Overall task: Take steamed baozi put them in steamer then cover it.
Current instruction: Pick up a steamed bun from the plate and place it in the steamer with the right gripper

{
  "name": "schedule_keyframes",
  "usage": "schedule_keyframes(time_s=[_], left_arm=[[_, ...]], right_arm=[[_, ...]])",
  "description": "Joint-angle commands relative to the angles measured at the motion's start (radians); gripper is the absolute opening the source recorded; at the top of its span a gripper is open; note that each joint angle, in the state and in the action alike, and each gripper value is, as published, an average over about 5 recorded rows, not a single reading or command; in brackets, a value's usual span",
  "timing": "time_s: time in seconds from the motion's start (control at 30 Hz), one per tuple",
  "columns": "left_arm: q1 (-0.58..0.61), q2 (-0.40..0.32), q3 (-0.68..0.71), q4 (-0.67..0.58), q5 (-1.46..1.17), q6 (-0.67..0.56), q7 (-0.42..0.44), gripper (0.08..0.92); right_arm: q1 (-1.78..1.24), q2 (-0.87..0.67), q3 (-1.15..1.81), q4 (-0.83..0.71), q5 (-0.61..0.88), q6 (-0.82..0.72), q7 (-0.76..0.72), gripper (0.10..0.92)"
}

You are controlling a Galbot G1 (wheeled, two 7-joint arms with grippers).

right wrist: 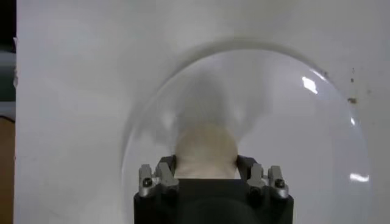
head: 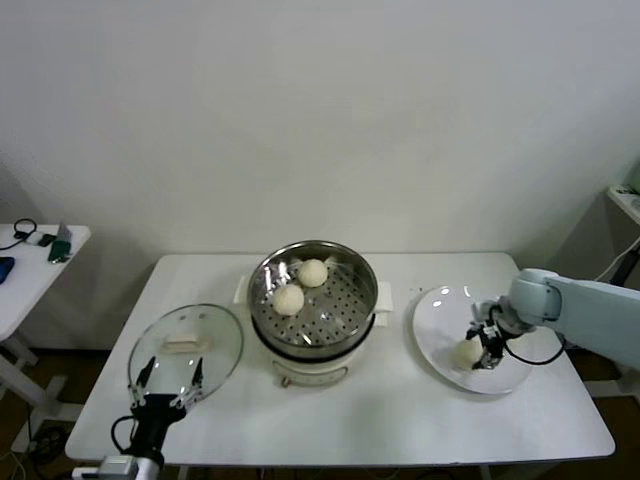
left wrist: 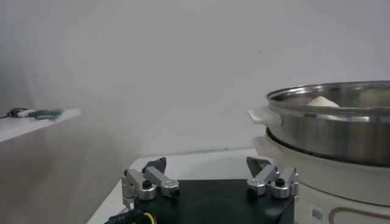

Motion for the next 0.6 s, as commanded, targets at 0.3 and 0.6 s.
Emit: schedule_keyframes(time_s=[0.3,0.6], left_arm=[[0.001,0.005,0.001,-0.007,0.02,0.003,0.002,0.823],[0.006,0.003,-0.002,-0.01,0.018,0.002,0.001,0.823]], right_arm=[[0.746,0.333,-0.152,0.088,-0.028,0.57,-0.179,0.661],[0.574,0.507,0.084,0.299,-0.23,0.637,-0.122,0.655]])
